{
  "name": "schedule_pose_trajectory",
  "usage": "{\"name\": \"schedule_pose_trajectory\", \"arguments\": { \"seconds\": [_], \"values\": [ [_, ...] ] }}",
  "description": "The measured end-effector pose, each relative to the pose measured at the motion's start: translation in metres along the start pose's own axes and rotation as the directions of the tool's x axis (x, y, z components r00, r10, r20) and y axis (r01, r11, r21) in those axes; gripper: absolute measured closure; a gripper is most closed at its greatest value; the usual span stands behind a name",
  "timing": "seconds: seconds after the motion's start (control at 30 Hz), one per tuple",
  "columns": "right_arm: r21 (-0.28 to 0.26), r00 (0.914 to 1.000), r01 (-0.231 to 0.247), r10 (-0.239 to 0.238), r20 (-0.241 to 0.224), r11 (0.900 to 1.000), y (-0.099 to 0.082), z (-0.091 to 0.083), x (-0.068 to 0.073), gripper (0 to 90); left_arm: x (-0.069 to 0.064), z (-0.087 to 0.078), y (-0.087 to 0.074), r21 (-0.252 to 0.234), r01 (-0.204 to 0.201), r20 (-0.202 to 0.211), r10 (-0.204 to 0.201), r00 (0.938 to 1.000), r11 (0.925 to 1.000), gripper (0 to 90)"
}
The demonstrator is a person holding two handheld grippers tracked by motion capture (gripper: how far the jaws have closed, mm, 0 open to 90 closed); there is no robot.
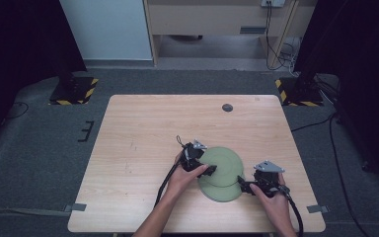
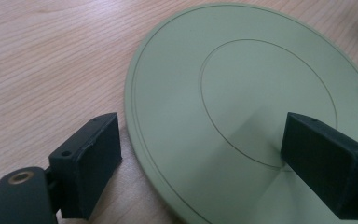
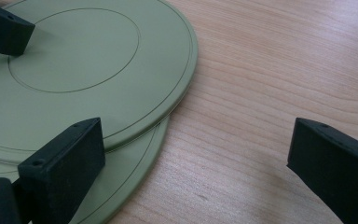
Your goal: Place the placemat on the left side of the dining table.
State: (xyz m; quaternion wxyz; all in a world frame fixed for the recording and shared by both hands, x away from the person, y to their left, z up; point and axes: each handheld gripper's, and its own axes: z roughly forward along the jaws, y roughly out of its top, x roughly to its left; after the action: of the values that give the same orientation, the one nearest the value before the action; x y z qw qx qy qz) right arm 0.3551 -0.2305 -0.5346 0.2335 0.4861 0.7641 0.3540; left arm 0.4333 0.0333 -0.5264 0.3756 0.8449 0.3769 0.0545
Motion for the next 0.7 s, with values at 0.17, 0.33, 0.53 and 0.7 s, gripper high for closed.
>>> {"name": "schedule_pose_trajectory", "arguments": {
  "seconds": [0.17,0.33,0.53,0.7],
  "values": [
    [0.000,1.0000,0.000,0.000,0.000,1.0000,0.0000,0.0000,0.0000,4.1,-0.0019,0.0008,0.0006,0.003,-0.001,0.000,0.001,1.0000,1.0000,11.2],
    [0.001,1.0000,-0.001,0.001,0.001,1.0000,-0.0002,0.0002,-0.0001,3.8,-0.0009,0.0006,0.0015,-0.004,0.015,0.001,-0.015,0.9999,0.9999,12.9],
    [0.001,1.0000,-0.003,0.003,0.001,1.0000,-0.0004,0.0004,-0.0001,3.4,-0.0001,0.0003,0.0020,-0.014,0.034,0.000,-0.034,0.9994,0.9993,16.2],
    [-0.001,1.0000,-0.003,0.003,0.004,1.0000,-0.0005,0.0003,0.0003,3.4,0.0021,-0.0046,0.0038,-0.040,0.063,0.006,-0.063,0.9980,0.9972,20.0]
  ]
}}
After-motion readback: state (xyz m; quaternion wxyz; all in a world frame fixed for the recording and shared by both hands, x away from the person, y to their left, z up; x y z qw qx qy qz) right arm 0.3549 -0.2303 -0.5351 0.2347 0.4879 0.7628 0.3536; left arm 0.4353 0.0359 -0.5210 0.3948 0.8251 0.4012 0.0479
